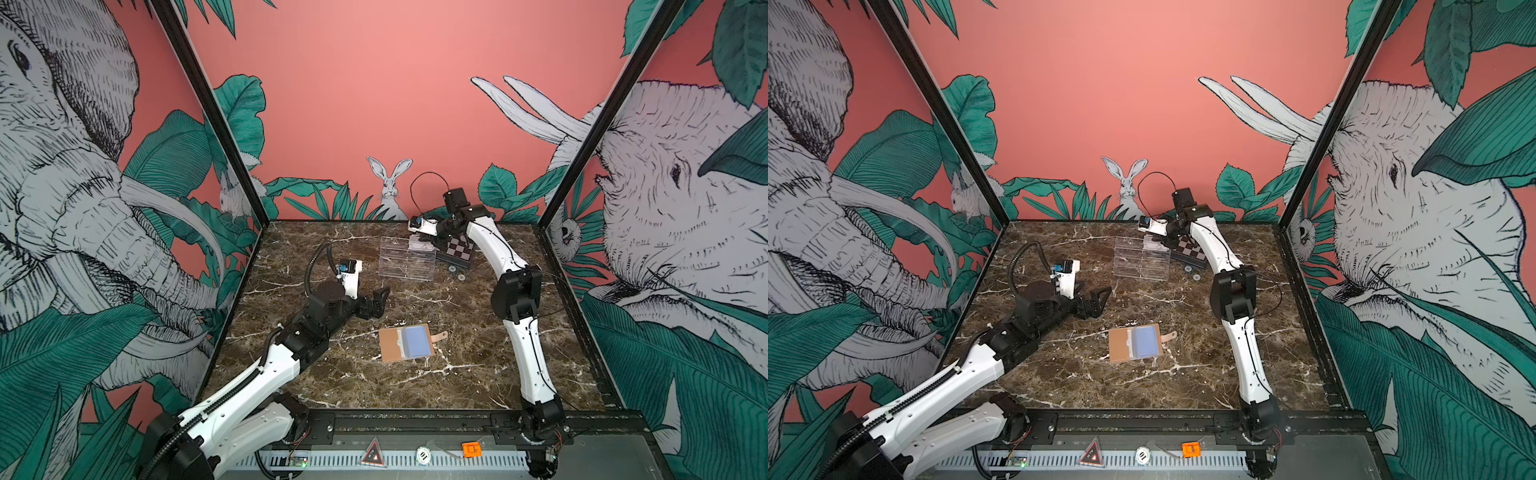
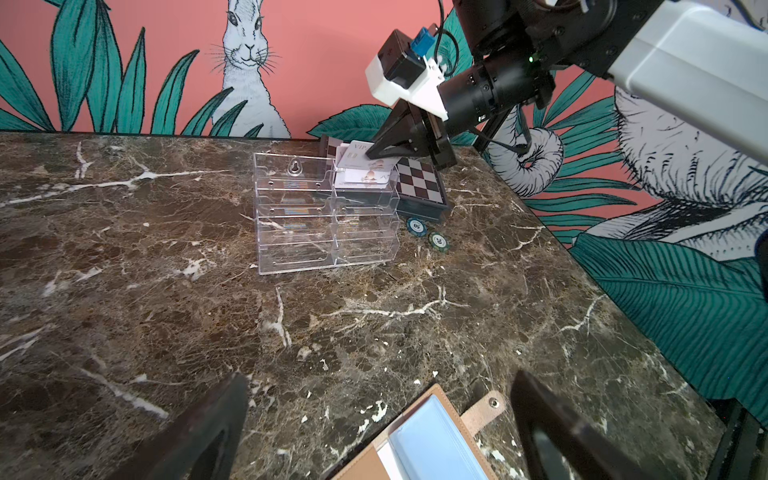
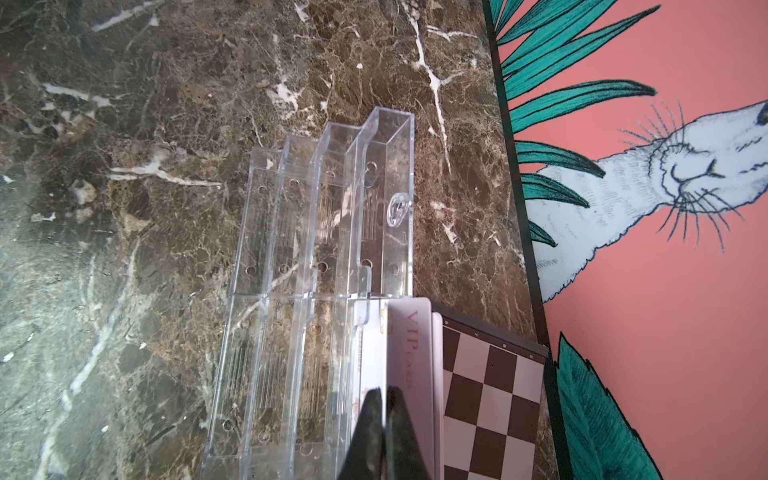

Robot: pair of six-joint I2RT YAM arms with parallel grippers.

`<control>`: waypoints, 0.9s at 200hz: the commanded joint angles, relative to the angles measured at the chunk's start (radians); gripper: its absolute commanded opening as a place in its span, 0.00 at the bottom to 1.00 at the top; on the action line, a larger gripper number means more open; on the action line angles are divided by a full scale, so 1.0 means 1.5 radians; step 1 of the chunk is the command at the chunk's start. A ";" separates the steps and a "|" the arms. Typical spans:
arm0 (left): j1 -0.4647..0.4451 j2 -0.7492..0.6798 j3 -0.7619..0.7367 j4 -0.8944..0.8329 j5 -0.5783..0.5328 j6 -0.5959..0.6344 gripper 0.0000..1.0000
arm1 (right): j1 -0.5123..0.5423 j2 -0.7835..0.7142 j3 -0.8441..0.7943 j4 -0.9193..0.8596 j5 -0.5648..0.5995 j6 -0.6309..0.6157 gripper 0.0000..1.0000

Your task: Take the credit cards out of the card holder

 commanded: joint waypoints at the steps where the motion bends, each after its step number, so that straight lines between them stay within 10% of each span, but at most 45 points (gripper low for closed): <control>1: 0.003 -0.011 -0.002 0.013 0.003 -0.006 0.99 | 0.004 -0.006 -0.008 0.004 -0.002 0.002 0.00; 132: 0.003 -0.007 0.001 -0.002 -0.004 -0.014 0.99 | 0.015 -0.002 -0.013 0.093 0.040 0.067 0.35; 180: 0.003 -0.018 0.003 -0.002 -0.008 -0.017 0.99 | 0.011 -0.080 -0.065 0.262 0.099 0.290 0.51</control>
